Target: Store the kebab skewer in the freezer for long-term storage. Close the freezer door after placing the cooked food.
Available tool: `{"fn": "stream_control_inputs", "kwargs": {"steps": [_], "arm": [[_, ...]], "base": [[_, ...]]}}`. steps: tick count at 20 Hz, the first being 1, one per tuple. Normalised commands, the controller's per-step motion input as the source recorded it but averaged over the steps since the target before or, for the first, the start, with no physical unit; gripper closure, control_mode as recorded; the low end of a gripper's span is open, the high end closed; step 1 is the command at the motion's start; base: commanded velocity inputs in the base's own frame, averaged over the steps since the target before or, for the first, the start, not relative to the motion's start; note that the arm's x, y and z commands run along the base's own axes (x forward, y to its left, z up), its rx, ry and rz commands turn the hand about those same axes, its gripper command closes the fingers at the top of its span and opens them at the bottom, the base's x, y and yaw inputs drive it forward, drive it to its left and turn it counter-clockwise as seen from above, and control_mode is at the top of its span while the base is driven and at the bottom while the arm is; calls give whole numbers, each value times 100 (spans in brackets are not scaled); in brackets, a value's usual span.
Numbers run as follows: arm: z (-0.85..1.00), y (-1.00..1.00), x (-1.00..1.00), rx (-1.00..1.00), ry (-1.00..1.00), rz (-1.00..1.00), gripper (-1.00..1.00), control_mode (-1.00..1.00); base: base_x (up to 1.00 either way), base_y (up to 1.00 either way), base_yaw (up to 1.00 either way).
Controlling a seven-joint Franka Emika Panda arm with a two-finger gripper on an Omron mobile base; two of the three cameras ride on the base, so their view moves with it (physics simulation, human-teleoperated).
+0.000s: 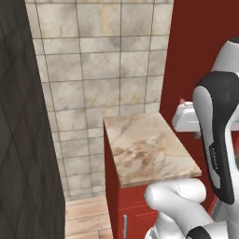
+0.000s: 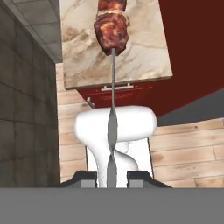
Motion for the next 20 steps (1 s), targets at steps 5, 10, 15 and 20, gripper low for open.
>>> {"fn": "stream_control_inputs", "kwargs": {"steps": [5, 10, 15, 20], "arm": [[-41, -7, -3, -15, -8, 0, 100, -100], [-23, -14, -1, -5, -6, 0, 100, -100], [0, -9, -2, 3, -3, 0, 100, -100], [0, 0, 0, 1, 0, 0, 100, -100]], "base": [[0, 0, 0], [0, 0, 0], [0, 0, 0], [0, 0, 0]]}}
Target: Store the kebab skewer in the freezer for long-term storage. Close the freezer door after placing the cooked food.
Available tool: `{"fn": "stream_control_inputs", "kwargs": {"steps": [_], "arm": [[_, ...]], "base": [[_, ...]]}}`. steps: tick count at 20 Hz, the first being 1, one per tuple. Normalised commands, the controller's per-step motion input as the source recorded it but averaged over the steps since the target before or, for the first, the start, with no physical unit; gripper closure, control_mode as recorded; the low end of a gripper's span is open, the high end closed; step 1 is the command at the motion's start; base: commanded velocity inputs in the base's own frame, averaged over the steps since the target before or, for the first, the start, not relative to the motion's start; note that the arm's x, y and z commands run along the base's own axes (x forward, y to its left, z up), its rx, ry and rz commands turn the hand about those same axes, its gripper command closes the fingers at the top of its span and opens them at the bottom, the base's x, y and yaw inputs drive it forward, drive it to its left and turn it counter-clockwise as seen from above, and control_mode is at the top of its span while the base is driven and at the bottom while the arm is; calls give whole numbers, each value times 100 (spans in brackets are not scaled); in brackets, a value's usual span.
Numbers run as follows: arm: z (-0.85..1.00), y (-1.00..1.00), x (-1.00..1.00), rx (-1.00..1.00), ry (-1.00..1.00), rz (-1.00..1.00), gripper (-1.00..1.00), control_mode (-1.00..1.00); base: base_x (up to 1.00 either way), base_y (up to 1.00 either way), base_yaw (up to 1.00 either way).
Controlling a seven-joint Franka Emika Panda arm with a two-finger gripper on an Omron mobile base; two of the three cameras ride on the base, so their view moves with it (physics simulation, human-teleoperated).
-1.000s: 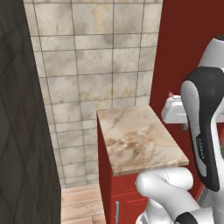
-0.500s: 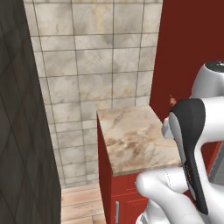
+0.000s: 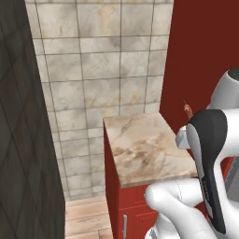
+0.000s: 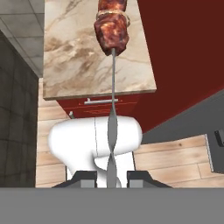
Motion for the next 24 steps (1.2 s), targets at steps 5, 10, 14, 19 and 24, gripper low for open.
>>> {"fn": "stream_control_inputs", "kwargs": {"steps": [5, 10, 14, 19, 24], "arm": [[0, 0, 0, 0, 0, 0, 100, -100], [0, 0, 0, 0, 0, 0, 100, -100], [0, 0, -1, 0, 0, 0, 100, 100], [0, 0, 0, 0, 0, 0, 100, 100], [0, 0, 0, 0, 0, 0, 100, 100]], "base": [[0, 0, 0], [0, 0, 0], [-21, 0, 0], [-51, 0, 0], [-64, 0, -1]]}}
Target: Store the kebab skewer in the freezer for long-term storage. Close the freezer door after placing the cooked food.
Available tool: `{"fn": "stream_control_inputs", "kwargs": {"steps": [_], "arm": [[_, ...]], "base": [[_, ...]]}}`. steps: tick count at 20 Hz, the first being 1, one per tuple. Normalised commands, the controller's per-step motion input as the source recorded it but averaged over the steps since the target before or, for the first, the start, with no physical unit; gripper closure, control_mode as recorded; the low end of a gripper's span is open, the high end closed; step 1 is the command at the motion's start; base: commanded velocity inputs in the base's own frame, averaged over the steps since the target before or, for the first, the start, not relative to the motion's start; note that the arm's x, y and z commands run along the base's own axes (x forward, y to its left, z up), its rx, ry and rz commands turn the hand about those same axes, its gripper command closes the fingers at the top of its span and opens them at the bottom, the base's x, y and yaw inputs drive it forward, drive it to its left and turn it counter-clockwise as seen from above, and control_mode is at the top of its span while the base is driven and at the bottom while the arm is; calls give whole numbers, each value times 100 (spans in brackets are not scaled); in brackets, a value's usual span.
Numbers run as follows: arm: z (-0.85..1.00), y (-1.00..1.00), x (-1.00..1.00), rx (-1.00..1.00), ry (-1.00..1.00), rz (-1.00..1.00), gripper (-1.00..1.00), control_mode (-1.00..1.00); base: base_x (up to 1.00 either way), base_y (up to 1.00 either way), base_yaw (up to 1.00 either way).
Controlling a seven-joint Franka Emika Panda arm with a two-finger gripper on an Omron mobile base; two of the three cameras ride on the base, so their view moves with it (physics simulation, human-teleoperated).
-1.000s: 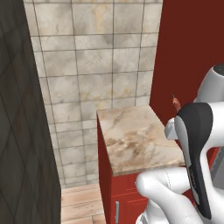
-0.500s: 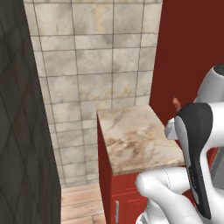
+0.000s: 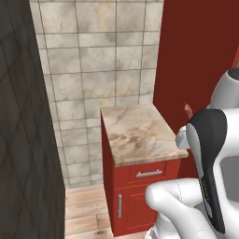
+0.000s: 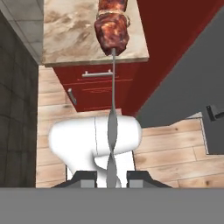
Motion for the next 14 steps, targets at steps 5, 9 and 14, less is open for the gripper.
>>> {"fn": "stream_control_inputs", "kwargs": {"steps": [5, 9, 14], "arm": [[0, 0, 0, 0, 0, 0, 100, 100], [0, 0, 0, 0, 0, 0, 100, 100], [0, 0, 0, 0, 0, 0, 100, 100]], "base": [[-78, -11, -17], [-76, -14, -21], [-38, -16, -16]]}}
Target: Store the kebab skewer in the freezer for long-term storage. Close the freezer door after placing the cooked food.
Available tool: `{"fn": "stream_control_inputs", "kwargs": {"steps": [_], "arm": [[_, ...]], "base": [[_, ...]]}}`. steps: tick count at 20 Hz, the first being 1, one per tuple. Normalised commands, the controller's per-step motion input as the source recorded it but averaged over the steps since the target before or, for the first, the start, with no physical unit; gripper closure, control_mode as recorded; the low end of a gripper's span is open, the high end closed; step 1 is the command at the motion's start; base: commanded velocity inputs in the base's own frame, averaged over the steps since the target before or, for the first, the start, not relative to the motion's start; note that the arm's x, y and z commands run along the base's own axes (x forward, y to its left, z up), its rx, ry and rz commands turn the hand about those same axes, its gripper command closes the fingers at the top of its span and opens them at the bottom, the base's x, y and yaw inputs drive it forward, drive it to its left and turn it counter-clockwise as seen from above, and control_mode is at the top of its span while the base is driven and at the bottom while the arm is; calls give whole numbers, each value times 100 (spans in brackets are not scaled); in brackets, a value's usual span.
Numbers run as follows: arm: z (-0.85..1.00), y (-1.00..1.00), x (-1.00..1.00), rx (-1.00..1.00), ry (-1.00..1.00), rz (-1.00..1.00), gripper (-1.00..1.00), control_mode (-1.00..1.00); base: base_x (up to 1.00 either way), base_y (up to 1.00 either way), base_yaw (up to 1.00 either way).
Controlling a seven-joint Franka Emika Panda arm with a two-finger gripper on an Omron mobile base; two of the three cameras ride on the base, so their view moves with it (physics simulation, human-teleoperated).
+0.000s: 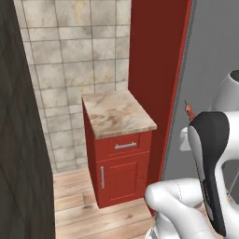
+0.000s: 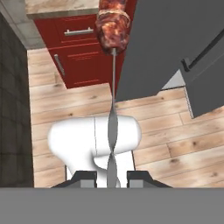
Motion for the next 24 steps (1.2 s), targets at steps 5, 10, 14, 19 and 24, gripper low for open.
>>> {"fn": "stream_control_inputs", "kwargs": {"steps": [5, 10, 14, 19, 24], "arm": [[0, 0, 0, 0, 0, 0, 100, 100], [0, 0, 0, 0, 0, 0, 100, 100], [0, 0, 0, 0, 0, 0, 100, 100], [0, 0, 0, 0, 0, 0, 100, 100], [0, 0, 0, 0, 0, 0, 100, 100]], "base": [[0, -71, -1], [-3, -88, 0], [-10, -74, -5], [-1, -70, -24], [0, -57, -35]]}}
